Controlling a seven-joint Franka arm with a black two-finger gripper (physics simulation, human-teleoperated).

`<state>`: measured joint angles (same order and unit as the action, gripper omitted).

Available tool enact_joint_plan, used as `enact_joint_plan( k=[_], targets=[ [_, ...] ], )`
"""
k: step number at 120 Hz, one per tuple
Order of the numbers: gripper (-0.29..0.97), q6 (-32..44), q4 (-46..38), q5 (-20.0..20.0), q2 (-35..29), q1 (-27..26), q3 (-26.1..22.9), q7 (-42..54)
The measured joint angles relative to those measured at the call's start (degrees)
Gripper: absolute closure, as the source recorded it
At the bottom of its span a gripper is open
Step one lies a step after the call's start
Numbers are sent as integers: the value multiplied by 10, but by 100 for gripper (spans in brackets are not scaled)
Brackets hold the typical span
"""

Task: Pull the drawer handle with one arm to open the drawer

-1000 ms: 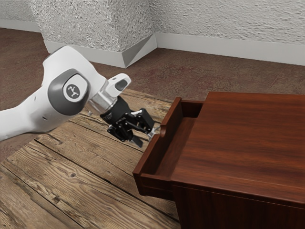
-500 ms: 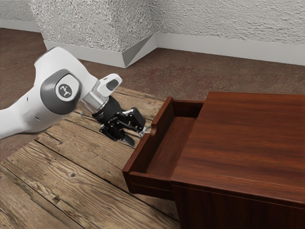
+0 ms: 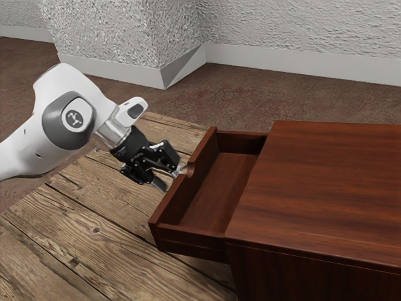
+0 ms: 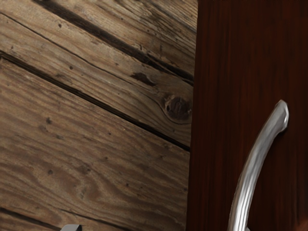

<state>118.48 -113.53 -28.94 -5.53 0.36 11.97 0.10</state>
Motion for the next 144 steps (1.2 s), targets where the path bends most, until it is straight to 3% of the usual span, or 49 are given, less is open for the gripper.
enact_joint_plan(
  k=[106,144],
  targets=[
    [33,-5,-19,3,-19,3,40,3],
    [24,-7,-19,1,-31,2,40,5]
  ],
)
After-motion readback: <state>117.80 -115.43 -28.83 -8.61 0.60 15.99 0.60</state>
